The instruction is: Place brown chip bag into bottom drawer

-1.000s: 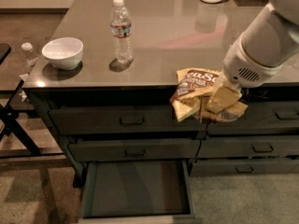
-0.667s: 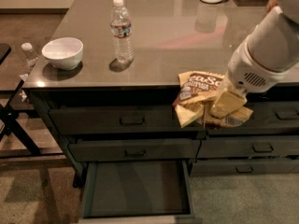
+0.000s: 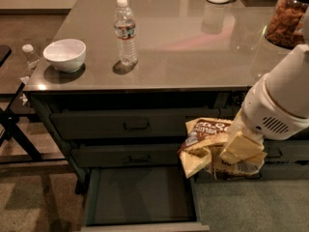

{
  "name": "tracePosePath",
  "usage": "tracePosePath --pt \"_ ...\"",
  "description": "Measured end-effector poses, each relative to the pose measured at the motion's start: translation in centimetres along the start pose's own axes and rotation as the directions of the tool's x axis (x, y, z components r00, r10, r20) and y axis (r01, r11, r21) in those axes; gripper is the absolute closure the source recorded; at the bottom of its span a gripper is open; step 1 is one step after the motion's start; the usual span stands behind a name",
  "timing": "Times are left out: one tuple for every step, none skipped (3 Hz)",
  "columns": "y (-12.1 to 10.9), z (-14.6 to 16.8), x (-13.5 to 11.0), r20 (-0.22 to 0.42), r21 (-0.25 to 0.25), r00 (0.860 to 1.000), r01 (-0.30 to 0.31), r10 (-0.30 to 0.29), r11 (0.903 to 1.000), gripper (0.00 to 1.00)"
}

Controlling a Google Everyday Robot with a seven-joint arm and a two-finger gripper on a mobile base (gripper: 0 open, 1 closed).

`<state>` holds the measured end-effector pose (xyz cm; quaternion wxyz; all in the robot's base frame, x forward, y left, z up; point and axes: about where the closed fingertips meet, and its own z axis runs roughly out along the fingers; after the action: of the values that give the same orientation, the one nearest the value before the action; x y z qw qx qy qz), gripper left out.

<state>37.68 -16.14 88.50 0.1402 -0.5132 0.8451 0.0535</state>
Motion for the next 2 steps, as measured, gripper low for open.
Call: tracePosePath --pt "0.0 0.0 0.0 0.000 0.000 1.000 0.000 0.000 1.0000 1.00" --pt "1.3 3.5 0.2 0.004 -0.059 1.000 -0.021 0.021 0.9980 1.00"
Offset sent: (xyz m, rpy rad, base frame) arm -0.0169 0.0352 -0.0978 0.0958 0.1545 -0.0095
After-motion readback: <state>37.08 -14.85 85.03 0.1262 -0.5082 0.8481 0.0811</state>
